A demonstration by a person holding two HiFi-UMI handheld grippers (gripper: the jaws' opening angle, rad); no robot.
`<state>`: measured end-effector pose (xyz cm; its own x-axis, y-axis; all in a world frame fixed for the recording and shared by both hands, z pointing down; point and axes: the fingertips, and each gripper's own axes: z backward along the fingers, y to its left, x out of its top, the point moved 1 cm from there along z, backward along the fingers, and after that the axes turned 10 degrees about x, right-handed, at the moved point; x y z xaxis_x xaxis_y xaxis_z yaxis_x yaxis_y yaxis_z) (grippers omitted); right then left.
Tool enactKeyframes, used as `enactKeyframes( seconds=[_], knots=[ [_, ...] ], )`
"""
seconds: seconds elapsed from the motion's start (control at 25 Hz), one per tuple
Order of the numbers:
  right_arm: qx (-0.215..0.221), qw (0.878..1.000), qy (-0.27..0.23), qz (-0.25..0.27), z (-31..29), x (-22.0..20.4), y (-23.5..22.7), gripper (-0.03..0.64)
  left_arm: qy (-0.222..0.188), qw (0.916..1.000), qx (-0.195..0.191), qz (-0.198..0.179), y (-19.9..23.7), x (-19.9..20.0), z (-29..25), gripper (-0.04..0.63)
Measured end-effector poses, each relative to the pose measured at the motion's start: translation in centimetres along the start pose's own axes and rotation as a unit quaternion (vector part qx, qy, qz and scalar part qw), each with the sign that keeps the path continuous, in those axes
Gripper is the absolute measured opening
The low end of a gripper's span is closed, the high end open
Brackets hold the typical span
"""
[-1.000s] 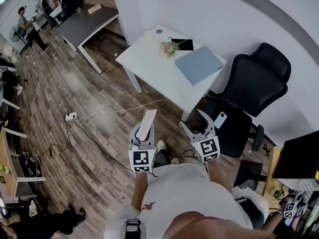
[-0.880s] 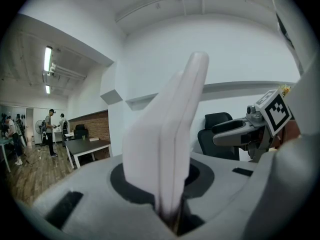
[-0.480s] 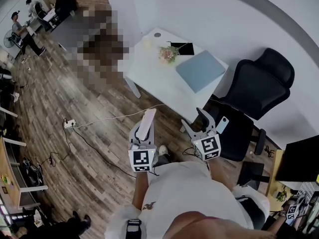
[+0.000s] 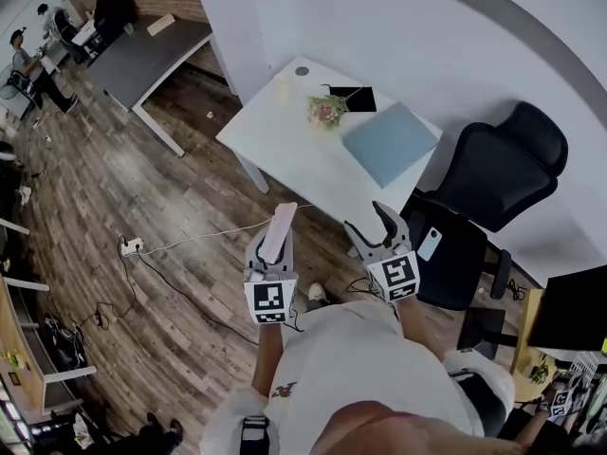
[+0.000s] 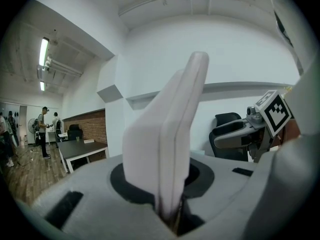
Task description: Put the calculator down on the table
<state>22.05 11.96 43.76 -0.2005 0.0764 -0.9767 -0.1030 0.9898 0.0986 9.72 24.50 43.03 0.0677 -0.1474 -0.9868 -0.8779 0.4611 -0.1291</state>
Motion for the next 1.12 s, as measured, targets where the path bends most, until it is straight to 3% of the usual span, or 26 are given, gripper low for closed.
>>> enactKeyframes(
  seconds=[0.52,1.12],
  knots=[
    [-0.026,1.0,0.016,-0.002,-5.6,0.5,-0.4,0.295,-0.005,0.9998,-0.019,0.008,5.0,-0.8,-4.2,0.092],
    [-0.033,0.999,0.032,-0.008,-10.4,-0.5,-3.2,0.288,0.003,0.9996,-0.024,0.012,7.2,-2.1,-9.4,0.092]
  ],
)
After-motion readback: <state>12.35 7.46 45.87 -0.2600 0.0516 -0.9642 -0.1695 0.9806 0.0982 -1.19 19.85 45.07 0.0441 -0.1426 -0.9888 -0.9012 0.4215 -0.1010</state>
